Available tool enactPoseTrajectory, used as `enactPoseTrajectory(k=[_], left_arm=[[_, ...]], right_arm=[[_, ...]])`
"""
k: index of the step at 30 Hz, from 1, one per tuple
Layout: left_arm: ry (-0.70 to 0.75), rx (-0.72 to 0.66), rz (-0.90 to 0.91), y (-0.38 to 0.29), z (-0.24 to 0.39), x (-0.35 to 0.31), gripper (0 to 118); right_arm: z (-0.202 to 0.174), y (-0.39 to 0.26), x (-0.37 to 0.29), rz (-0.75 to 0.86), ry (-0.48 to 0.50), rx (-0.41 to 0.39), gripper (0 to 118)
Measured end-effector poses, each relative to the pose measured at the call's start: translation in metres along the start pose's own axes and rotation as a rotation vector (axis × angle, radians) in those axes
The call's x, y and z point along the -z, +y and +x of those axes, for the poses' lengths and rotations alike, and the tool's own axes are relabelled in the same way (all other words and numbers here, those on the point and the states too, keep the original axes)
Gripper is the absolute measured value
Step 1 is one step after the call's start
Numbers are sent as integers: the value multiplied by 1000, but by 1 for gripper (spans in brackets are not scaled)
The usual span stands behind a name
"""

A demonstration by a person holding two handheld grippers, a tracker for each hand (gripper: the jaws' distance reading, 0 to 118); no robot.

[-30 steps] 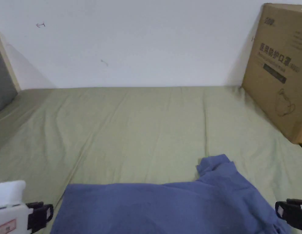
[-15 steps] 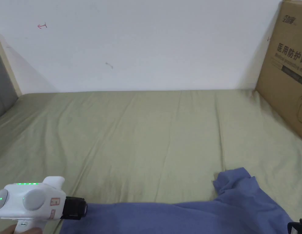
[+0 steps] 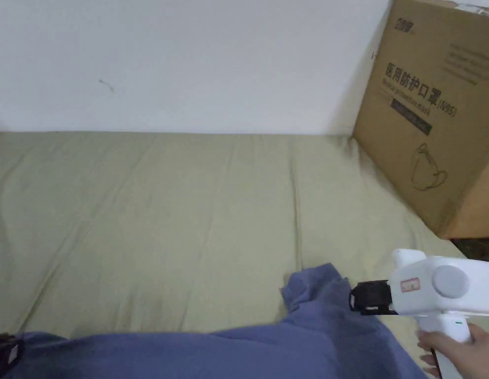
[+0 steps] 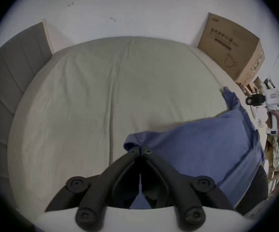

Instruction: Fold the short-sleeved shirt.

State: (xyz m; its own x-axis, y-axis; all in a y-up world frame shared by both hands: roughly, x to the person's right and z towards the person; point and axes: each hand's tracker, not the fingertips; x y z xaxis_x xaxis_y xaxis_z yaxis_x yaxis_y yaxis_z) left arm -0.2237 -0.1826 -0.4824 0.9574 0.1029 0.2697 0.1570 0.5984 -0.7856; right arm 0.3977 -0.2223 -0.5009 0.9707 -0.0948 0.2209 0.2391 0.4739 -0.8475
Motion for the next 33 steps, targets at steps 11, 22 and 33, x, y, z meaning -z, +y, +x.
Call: enactPoseTrajectory(k=[11, 22, 33], left_arm=[[12, -3, -11, 0, -5, -12, 0], [-22, -65, 52, -12, -5, -50, 0], [-72, -74, 67, -118, -11, -118, 0]], right_arm=[[-20, 17, 44, -165, -28, -140, 46], [-8, -32, -100, 93, 95, -108, 0], [43, -204, -220, 61, 153, 33, 0]])
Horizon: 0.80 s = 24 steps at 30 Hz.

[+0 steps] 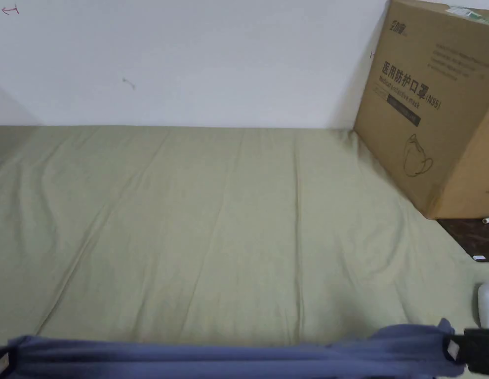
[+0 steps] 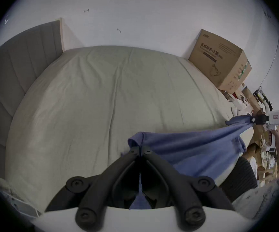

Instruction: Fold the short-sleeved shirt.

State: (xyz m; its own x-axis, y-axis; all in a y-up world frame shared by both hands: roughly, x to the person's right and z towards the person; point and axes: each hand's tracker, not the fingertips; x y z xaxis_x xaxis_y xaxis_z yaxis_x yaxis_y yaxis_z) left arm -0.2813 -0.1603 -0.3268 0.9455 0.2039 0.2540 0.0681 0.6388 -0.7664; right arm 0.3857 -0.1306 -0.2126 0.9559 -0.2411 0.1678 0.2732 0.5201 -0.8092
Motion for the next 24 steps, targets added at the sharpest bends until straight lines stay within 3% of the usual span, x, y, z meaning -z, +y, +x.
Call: enactPoseTrajectory(k=[6, 10, 11, 13, 15, 16, 20, 24], left_arm=[[-2, -83, -135, -75, 3, -1, 0], [-2, -96, -122, -95, 8, 2, 4], [5, -89, -114, -97, 10, 1, 13], [39, -72, -91, -97, 16, -3, 56], [51, -77, -77, -93, 20, -11, 105], [50, -84, -59, -89, 23, -16, 117], [54, -73, 118, -63, 42, -47, 118], [74, -18, 270, -36, 78, -74, 118]], right_arm=[[9, -66, 31, -129, -32, 30, 0], [14, -74, 47, -131, -52, 13, 3], [12, -73, 47, -123, -57, 13, 10], [11, -67, 43, -111, -72, 11, 52], [4, -61, 32, -61, -88, -4, 102], [1, -57, 25, -18, -75, 1, 112], [-18, -39, -7, 132, -8, 53, 115], [-51, -21, -23, 230, -13, -11, 115]])
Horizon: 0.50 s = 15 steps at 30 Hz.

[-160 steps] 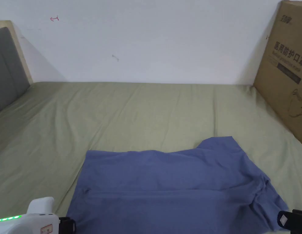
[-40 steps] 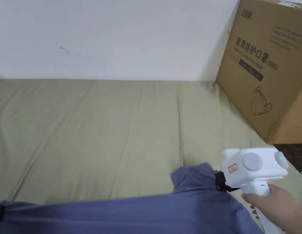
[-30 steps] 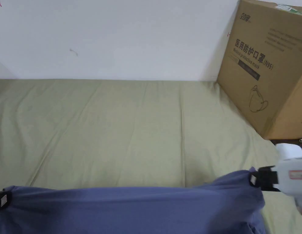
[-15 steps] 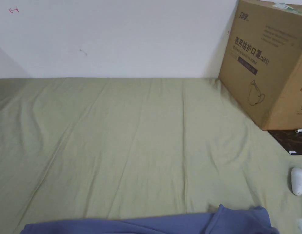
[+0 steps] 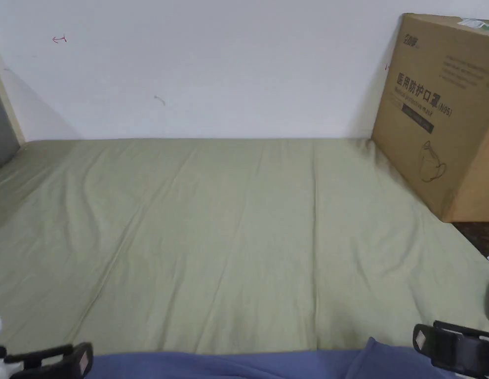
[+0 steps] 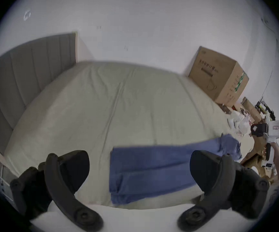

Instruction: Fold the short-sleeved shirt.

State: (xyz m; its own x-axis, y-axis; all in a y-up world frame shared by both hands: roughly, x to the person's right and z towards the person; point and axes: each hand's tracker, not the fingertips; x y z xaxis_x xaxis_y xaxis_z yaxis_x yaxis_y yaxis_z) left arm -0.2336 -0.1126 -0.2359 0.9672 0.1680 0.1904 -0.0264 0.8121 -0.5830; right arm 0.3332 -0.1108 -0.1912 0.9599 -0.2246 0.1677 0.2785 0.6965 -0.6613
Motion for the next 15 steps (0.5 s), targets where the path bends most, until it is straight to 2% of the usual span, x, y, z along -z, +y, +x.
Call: enactPoseTrajectory(k=[2, 3, 4, 5, 6, 7, 10, 12, 15], left_arm=[[27, 53, 81, 12, 22, -9, 117], [37, 56, 103, 15, 30, -11, 106], [49, 60, 113, 19, 37, -11, 87], [33, 58, 97, 21, 42, -8, 56], [24, 65, 94, 23, 46, -5, 11], [20, 79, 78, 23, 46, 2, 0], [6, 72, 21, 25, 35, 7, 0], [-6, 23, -23, 30, 1, 16, 0], [-221, -285, -276, 17, -60, 39, 1]], right_arm=[[-22, 5, -1, 8, 4, -31, 115], [-35, 4, -5, 36, 8, -52, 110], [-47, 3, -7, 56, 25, -73, 97], [-56, 3, -6, 71, 28, -92, 70], [-62, 4, -4, 69, 14, -107, 15], [-68, 3, 0, 54, 14, -117, 0], [-65, 6, 7, 23, 82, -82, 0], [-60, 7, 7, 27, 96, -60, 0], [-55, 9, 6, 14, 95, -59, 0]])
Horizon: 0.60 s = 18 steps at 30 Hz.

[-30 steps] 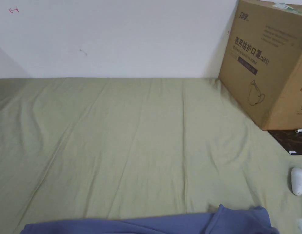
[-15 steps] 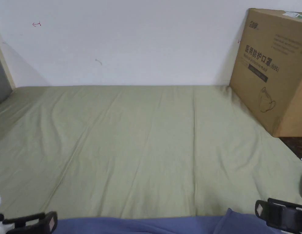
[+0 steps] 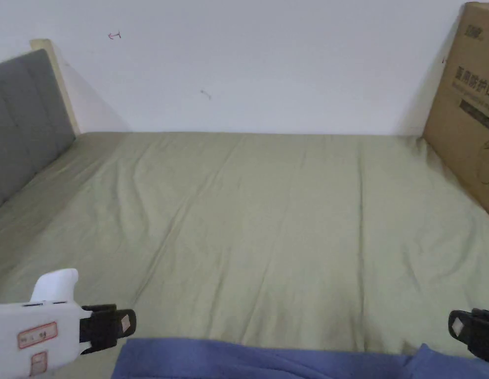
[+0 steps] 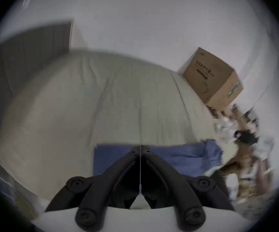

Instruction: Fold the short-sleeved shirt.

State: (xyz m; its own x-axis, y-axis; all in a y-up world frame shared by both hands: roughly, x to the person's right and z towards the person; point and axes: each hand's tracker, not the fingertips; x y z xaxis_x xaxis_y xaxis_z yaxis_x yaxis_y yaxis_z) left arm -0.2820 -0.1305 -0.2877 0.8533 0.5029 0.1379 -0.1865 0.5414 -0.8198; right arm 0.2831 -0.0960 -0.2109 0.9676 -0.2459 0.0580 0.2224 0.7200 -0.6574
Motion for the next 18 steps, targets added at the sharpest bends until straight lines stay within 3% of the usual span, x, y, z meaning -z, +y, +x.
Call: enactPoseTrajectory(k=[2, 4, 5, 7, 8, 9, 11, 12, 15, 16, 17, 18], left_arm=[[-167, -242, -71, 0, -54, 10, 1], [-215, -318, -107, -8, -90, 21, 5], [-200, -318, -106, -11, -109, 26, 20], [-183, -312, -87, -15, -132, 35, 88], [-202, -346, -91, -19, -145, 41, 111], [-210, -368, -93, -13, -103, 26, 118], [-269, -427, -107, -14, -100, 27, 118], [-367, -491, -89, -29, -130, 54, 118], [-425, -543, -115, -34, -107, 64, 118], [-444, -530, -114, -43, -157, 101, 118], [-591, -518, -106, -37, -151, 109, 118], [-650, -545, -162, -36, -148, 118, 118]], right_arm=[[3, 1, -1, -23, -33, -11, 0], [6, 2, 1, -41, -49, -30, 0], [1, 1, -3, -45, -59, -38, 0], [1, 2, -2, -52, -76, -40, 0], [1, 2, -1, -59, -82, -36, 0], [-1, 2, -2, -67, -83, -26, 0], [-2, 3, -1, -84, -74, -2, 0], [-1, 3, 1, -92, -71, 8, 0], [0, 4, 4, -108, -75, 16, 0], [-1, 5, 4, -112, -78, 15, 0], [1, 6, 6, -117, -80, 12, 0], [0, 7, 6, -120, -84, 7, 0]])
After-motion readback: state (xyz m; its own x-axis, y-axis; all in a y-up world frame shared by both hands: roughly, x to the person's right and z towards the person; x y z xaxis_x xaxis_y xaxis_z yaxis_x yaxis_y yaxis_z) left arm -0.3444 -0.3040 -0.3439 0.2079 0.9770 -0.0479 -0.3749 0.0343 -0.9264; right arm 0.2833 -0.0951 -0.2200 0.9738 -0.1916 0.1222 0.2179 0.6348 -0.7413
